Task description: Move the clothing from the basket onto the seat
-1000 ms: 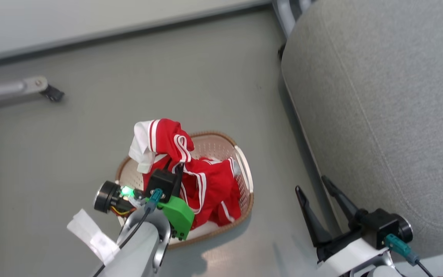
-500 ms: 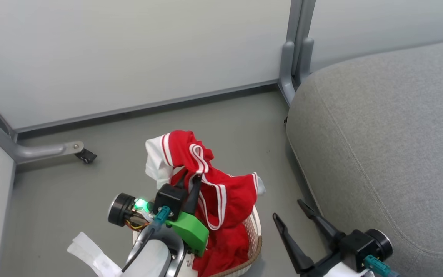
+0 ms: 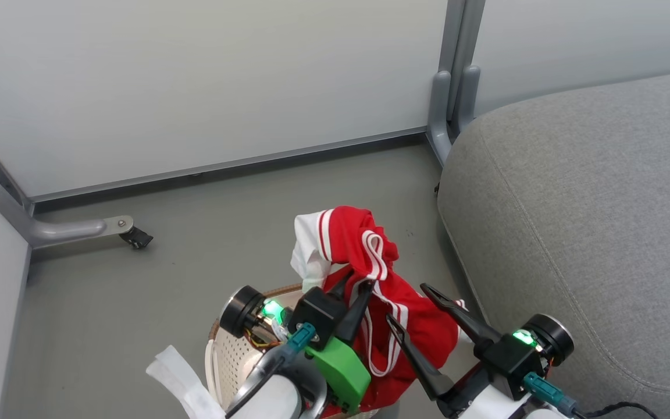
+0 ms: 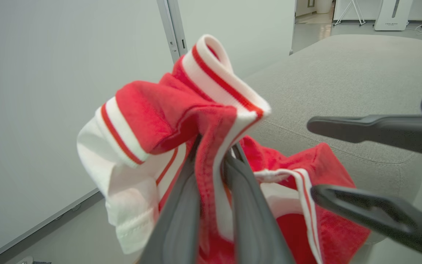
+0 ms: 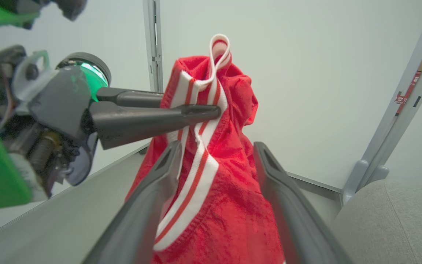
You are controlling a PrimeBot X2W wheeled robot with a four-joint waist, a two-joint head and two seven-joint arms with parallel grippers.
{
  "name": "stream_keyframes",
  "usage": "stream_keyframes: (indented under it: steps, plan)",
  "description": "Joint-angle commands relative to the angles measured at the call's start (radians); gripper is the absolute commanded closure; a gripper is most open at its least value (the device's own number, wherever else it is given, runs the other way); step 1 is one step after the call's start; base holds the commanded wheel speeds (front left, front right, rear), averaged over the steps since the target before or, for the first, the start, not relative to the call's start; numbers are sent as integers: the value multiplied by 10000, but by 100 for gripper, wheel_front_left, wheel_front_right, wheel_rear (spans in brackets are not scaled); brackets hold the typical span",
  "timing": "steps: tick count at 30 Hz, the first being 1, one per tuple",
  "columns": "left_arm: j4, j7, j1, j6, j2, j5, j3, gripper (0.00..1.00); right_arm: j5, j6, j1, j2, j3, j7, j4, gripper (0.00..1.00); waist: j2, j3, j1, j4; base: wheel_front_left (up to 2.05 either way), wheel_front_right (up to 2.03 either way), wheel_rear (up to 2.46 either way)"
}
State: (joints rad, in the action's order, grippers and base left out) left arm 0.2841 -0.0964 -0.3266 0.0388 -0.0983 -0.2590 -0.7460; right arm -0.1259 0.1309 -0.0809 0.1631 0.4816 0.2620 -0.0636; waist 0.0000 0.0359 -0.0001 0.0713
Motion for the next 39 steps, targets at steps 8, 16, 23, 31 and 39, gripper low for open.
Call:
stream_keyframes:
  steps: [8,16,23,31,39]
  plan:
    - [-992,528,-42,-360,217,-274,-582,100,236,-3,-197,-116,-289,46,-825,0,0,-128,1,-14,0,0,0]
    - [-1602,1041,148,-670,313,-857,-896,100,99,-3,-344,-203,-291,46,-1165,0,0,-217,1,32,0,0,0]
    - [-1867,1244,262,-811,296,-1118,-1033,100,-132,-3,-409,-111,1,45,-1242,18,0,-257,1,65,0,0,0]
    - [-1879,1350,315,-813,173,-1275,-1084,100,-530,-3,-411,6,112,46,-1182,100,0,-282,1,70,0,0,0]
    - [-1928,1458,253,-814,112,-1411,-1113,100,-803,-3,-397,-5,-57,46,-1082,100,0,-411,1,33,0,0,0]
